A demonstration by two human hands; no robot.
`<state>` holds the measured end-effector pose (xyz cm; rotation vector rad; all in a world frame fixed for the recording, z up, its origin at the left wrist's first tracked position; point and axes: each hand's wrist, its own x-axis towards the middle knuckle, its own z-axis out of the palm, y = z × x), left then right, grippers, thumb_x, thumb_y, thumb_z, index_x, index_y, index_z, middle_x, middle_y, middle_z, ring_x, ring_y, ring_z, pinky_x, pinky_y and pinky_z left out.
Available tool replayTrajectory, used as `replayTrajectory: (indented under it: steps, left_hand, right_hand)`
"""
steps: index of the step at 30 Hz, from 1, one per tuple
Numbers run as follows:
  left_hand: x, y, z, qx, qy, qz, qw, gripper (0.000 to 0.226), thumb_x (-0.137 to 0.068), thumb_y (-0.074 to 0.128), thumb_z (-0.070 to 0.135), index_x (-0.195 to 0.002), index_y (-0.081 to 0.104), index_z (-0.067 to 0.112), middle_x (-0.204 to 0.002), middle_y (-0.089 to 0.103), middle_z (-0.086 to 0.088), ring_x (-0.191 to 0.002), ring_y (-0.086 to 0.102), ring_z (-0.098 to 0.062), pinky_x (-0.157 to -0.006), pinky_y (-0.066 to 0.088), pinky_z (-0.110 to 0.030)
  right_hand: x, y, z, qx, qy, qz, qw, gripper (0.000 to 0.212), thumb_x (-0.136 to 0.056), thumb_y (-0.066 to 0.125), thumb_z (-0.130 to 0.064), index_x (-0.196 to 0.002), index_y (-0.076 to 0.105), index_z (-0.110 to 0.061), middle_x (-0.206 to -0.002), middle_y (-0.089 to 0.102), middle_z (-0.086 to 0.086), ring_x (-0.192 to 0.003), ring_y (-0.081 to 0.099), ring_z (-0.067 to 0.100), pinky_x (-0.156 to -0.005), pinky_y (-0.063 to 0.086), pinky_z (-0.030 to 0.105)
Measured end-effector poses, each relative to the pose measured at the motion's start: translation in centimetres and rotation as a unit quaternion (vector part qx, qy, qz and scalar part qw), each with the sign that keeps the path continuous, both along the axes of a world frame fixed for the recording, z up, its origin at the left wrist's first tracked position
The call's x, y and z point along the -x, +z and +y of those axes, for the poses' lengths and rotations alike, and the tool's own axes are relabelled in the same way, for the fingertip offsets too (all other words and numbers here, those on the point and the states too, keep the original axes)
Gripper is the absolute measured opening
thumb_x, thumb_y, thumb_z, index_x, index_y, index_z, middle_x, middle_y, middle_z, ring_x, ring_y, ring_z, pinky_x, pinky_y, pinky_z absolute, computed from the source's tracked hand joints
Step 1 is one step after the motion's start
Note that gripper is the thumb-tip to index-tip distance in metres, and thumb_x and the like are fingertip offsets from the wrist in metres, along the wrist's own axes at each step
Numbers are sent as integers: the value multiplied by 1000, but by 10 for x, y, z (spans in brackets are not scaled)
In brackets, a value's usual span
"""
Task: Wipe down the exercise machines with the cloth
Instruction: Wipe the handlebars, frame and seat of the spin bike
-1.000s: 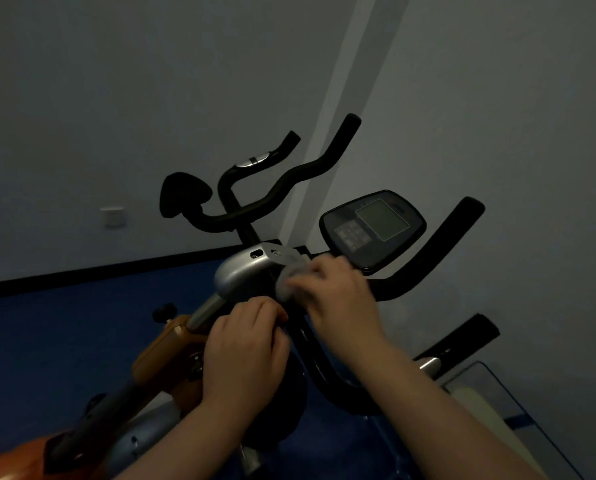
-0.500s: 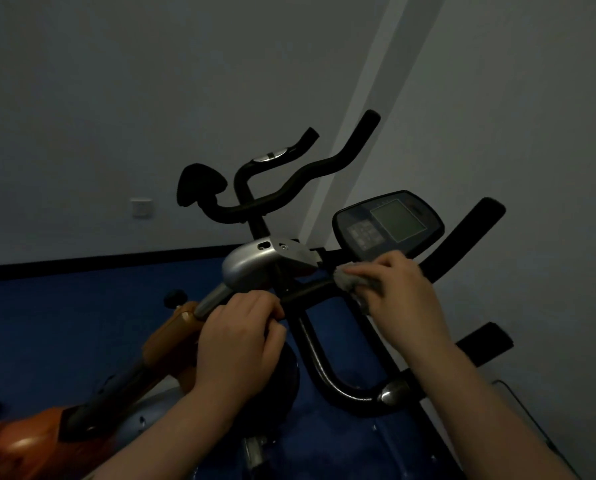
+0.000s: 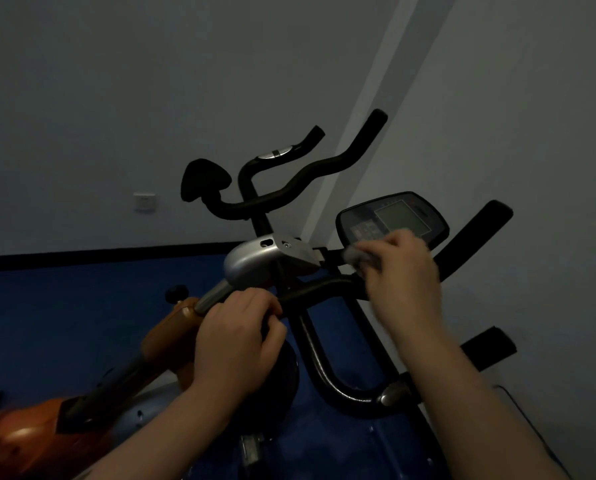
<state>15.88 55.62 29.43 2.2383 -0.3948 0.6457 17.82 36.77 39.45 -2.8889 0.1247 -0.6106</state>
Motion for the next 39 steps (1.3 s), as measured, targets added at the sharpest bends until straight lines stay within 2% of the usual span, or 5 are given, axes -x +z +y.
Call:
replayTrajectory:
  steps: [9,15,29,34,39]
  left_hand:
    - [2,-3,3,36,42,39,998,15,-89,43,36,-81,51,25,-77,49,11,-70,42,-4,-57,33,-17]
    - [-1,-8,7,118,33,132,984,18,-98,41,23,-80,46,23,-76,46,11,-79,45,1,-56,28,-19]
    - [-3,-13,13,143,-42,105,983,26,-91,26,35,-77,47,27,-76,47,13,-75,48,-7,-62,39,-28]
    - [-3,-10,16,142,-70,119,980,24,-90,28,39,-76,46,31,-77,48,14,-79,49,-7,-62,35,-22]
    - [-9,4,20,99,-87,111,985,17,-95,48,20,-82,51,31,-85,49,17,-83,49,-2,-73,44,-32]
  right_hand:
    - [4,-16,-6,-6,25,-17,1000,24,-87,68,-19,-106,72,-34,-99,54,-1,-96,49,22,-76,42,33]
    - [10,-44,41,66,259,56,962,37,-77,74,-11,-106,71,-34,-107,59,0,-95,53,22,-74,49,40]
    - [11,-33,-3,28,95,-89,991,37,-72,78,-3,-101,75,-26,-99,60,4,-89,55,23,-72,47,36]
    - [29,-55,28,108,274,-26,955,28,-78,56,-13,-94,74,-27,-102,65,0,-86,58,20,-65,50,33]
    - [31,-38,-10,24,102,-149,983,27,-70,73,0,-82,77,-24,-93,66,-2,-83,62,23,-63,54,34]
